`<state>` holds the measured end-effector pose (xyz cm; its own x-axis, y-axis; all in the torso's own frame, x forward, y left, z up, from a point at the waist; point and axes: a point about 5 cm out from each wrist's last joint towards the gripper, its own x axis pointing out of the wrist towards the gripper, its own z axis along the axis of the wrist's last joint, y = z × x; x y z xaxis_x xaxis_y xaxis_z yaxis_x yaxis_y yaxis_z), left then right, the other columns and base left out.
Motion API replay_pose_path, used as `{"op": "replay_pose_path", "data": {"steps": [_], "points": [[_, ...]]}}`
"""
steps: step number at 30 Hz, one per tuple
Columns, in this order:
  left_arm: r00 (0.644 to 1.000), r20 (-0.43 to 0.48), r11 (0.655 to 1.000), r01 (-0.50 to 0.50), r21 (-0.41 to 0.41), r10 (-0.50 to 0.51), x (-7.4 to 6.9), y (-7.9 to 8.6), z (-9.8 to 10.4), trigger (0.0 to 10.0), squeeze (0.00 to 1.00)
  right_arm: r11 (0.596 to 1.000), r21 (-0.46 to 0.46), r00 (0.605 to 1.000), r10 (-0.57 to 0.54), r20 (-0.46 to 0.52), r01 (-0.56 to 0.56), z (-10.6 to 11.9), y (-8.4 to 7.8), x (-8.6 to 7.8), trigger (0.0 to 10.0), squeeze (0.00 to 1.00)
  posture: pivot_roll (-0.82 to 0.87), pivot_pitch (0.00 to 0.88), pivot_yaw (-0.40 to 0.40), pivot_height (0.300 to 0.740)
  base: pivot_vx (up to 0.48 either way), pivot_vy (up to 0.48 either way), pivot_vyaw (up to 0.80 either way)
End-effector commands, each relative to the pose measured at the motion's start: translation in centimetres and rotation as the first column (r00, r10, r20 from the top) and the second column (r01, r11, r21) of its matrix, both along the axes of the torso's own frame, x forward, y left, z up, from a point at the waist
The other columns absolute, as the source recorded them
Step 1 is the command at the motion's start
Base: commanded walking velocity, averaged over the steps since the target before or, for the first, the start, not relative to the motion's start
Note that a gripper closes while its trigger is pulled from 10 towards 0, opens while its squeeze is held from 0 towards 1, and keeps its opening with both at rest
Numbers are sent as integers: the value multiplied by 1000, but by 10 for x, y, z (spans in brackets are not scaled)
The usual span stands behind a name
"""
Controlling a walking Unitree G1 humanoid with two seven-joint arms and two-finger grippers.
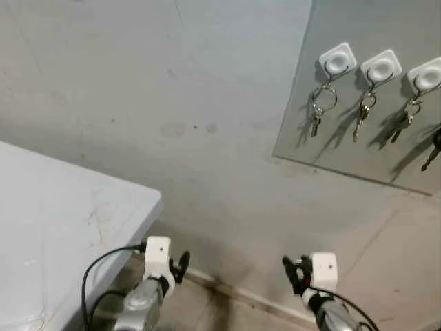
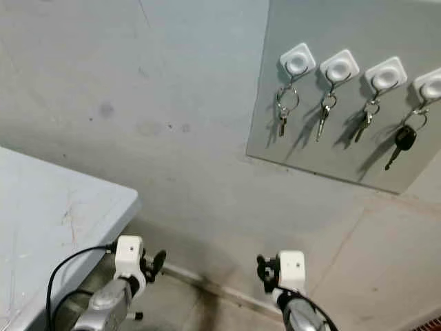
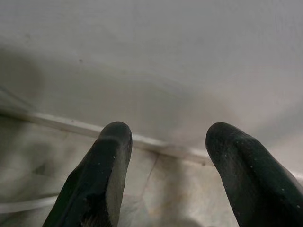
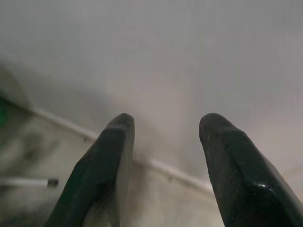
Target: Hang keys on a hook
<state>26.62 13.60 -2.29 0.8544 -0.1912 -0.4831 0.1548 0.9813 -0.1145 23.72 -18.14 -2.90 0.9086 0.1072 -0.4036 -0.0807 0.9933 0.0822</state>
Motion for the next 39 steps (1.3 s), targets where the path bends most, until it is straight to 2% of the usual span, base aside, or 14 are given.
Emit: {"op": "replay_pose_path", "data": {"steps": [1, 8, 13, 17, 19, 23, 27, 34, 39], "points": [[999, -40, 1000, 15, 17, -14, -9, 1, -9, 10000, 0, 1000, -14, 1000, -12, -20, 12, -3, -3, -2, 10000, 0, -21, 29, 20, 740, 0, 0, 0], [998, -66, 997, 23, 67, -18, -19, 3, -18, 10000, 0, 998, -58, 993, -43, -111, 36, -19, -10, -18, 10000, 0, -19, 20, 17, 740, 0, 0, 0], [995, -102, 989, 19, 149, -4, -30, 10, -27, 10000, 0, 995, -85, 981, -63, -186, 48, -30, -14, -32, 10000, 0, -18, 16, 14, 740, 0, 0, 0], [986, -165, 992, -6, 127, 27, -40, 16, -35, 10000, 0, 994, -100, 969, -72, -235, 50, -37, -16, -42, 10000, 0, -24, 8, 8, 740, 0, 0, 0], [978, -205, 991, -6, 135, 34, -50, 20, -41, 10000, 0, 991, -98, 945, -122, -302, 96, -45, -21, -57, 10000, 0, -17, 2, 3, 740, 0, 0, 0], [962, -267, 988, -13, 152, 54, -64, 25, -50, 10000, 0, 988, -119, 921, -139, -363, 102, -53, -25, -72, 10000, 0, -18, 0, -1, 740, 0, 0, 0], [945, -325, 984, 24, 178, 36, -81, 26, -60, 10000, 0, 982, -134, 882, -176, -438, 130, -62, -30, -92, 10000, 0, -19, 0, 0, 740, 0, 0, 0], [940, -340, 985, 50, 165, 9, -85, 21, -62, 10000, 0, 985, -127, 866, -164, -472, 117, -66, -25, -100, 10000, 0, -13, 0, 8, 740, 0, 0, 0], [948, -318, 986, 57, 157, -4, -75, 17, -57, 10000, 0, 986, -139, 855, -153, -495, 96, -68, -22, -101, 10000, 0, -7, 0, 10, 740, 0, 0, 0]]}}
